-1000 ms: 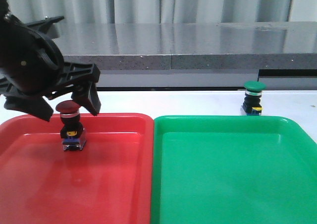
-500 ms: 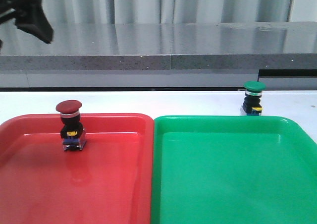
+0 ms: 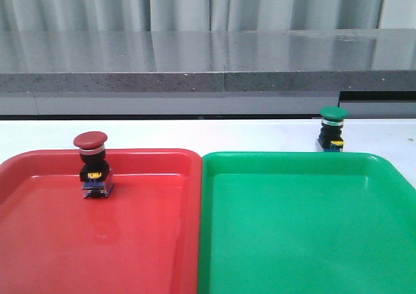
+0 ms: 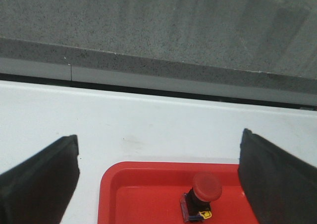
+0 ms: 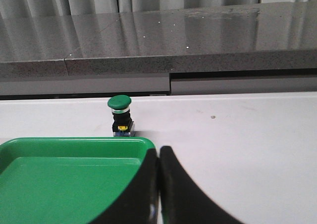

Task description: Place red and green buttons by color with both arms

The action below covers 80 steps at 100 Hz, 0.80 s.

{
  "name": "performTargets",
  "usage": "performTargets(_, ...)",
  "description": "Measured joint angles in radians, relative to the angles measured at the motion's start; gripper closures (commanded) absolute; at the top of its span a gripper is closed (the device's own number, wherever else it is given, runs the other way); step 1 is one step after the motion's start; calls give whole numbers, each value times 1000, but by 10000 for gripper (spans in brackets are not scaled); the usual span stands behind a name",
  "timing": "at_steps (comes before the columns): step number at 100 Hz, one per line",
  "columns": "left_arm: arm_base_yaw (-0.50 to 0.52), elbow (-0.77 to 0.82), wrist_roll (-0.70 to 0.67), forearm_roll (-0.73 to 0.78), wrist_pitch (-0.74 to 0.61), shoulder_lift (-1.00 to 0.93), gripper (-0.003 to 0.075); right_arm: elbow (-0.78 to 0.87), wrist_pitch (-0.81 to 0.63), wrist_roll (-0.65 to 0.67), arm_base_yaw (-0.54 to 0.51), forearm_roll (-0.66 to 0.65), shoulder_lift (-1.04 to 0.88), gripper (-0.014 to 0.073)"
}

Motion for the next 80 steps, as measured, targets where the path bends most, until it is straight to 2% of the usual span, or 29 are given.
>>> performTargets(7,0,35,0,2,0,-83,134,0,0,0,0,0,0,661)
performTargets(14,0,64,0,5,0,-165,205,0,0,0,0,0,0,661)
performTargets(29,2,103,0,7,9,-313,440,0,0,0,0,0,0,661)
performTargets(49,1,118,2,9,22,-414,731,0,0,0,0,0,0,661)
performTargets(80,1,120,2,9,24,-426,739,0,0,0,0,0,0,661)
